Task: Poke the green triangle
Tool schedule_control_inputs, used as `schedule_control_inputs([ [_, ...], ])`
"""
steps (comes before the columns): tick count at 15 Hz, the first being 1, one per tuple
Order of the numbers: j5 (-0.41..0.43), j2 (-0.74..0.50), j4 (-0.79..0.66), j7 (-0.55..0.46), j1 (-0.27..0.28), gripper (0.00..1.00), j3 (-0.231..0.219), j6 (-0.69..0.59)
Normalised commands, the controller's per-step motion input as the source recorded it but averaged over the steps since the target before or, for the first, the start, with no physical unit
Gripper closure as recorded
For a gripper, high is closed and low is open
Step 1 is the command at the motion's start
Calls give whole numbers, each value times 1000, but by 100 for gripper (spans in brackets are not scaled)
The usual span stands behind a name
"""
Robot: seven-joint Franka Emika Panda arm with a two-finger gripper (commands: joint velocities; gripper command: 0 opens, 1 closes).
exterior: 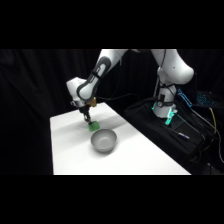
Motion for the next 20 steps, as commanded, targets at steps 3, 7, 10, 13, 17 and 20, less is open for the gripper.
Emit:
schedule_control_inputs([
  [3,-3,-583,-421,16,35,98,-44,-50],
  [7,-19,-658,-476,18,66,72,-67,-72],
  [10,59,-341,-216,-49,22,57,-65,-158],
  [13,51,-150,-67,-5,36,23,-82,-157],
  [17,-21,-501,-271,62,98,0,-83,-164],
  [20,-90,-612,-281,131,149,0,-93,-216],
])
